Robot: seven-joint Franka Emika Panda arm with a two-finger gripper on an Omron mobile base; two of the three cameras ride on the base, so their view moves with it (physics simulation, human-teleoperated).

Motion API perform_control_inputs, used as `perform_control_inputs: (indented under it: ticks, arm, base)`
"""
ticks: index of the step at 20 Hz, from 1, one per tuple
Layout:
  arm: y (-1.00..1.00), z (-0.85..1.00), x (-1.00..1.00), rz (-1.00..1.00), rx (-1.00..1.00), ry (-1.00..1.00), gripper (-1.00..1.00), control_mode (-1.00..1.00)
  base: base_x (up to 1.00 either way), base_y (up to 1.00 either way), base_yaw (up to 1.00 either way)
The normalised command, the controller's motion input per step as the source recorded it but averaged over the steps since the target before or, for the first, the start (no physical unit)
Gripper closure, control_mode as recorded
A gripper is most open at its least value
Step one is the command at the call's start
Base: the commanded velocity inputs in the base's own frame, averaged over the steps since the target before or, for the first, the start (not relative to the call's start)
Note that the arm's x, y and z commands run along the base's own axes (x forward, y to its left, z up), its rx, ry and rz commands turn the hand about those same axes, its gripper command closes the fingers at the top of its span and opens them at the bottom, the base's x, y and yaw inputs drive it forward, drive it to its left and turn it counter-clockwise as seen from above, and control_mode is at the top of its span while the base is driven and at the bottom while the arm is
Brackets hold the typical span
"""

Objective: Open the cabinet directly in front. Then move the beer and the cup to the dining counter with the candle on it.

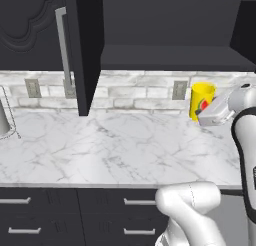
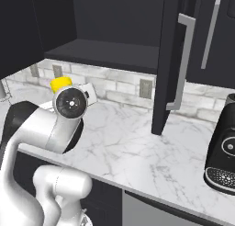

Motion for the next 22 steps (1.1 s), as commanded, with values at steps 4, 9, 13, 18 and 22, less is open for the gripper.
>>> perform_control_inputs:
  ticks: [4,9,13,18,22]
  arm:
    - [0.23,-0.13,0.0,0.0,0.0,-0.17,1.0,-1.0]
    - [0.0,0.0,0.0,0.0,0.0,0.0,1.0,1.0]
    - [0.0,0.0,0.0,0.0,0.0,0.0,1.0,1.0]
    - [0.0,0.0,0.0,0.0,0.0,0.0,1.0,1.0]
    - [0.0,0.0,0.0,0.0,0.0,0.0,1.0,1.0]
  base:
    - [0.0,0.0,0.0]
    - [-0.56,0.0,0.03]
    - [-1.0,-0.16,0.09]
    - [-0.81,-0.56,0.51]
    - [-0.4,-0.21,0.85]
